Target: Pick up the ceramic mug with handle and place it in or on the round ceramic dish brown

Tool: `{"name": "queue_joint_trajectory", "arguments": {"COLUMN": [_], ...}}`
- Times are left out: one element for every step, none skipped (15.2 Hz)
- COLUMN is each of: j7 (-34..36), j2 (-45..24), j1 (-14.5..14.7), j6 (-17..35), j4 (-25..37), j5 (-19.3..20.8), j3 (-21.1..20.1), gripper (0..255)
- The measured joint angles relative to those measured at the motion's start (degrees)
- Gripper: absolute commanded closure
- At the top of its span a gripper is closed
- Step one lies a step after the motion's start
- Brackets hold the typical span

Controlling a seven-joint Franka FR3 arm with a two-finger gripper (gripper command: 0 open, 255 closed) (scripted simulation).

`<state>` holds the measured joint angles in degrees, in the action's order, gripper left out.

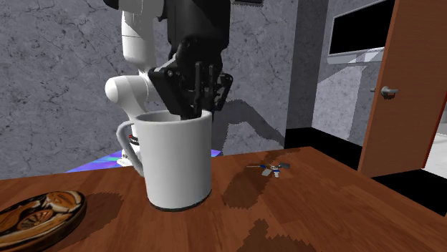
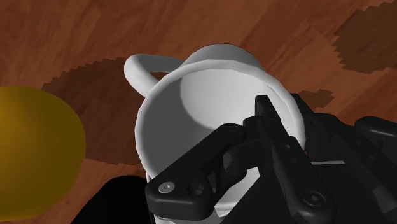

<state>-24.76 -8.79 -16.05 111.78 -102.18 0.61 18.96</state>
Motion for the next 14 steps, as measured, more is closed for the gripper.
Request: {"name": "queue_joint_trajectory", "arguments": {"j7": [-0.5, -1.4, -1.9, -2.2, -2.9, -4.0, -4.6, -5.3, -6.1, -6.9, -7.8, -8.5, -9.4, -10.6], "j2": [2.0, 3.3, 4.3, 6.3, 8.0, 9.4, 10.9, 12.0, 13.4, 14.5, 16.0, 17.2, 18.0, 18.6], "j1": [-0.3, -0.8, -1.1, -1.3, -1.8, -2.4, -2.8, -3.3, -3.8, -4.3, -4.9, -5.5, -6.0, -6.6], "j6": [0.5, 0.9, 1.1, 1.5, 1.7, 1.7, 2.1, 2.1, 2.3, 2.3, 2.3, 2.5, 2.2, 2.0], "j4": [-2.4, -3.9, -5.1, -7.4, -9.0, -10.3, -12.0, -13.1, -14.4, -15.4, -16.7, -18.0, -18.3, -18.6], "j5": [0.7, 1.0, 1.4, 2.1, 2.7, 3.2, 3.8, 4.3, 4.9, 5.4, 6.0, 6.6, 7.0, 7.4], "j3": [0.4, 0.9, 1.3, 1.5, 2.0, 2.7, 3.1, 3.5, 4.1, 4.6, 5.1, 5.7, 6.2, 6.9], "gripper": [255, 255, 255, 255, 255, 255, 255, 255, 255, 255, 255, 255, 255, 255]}}
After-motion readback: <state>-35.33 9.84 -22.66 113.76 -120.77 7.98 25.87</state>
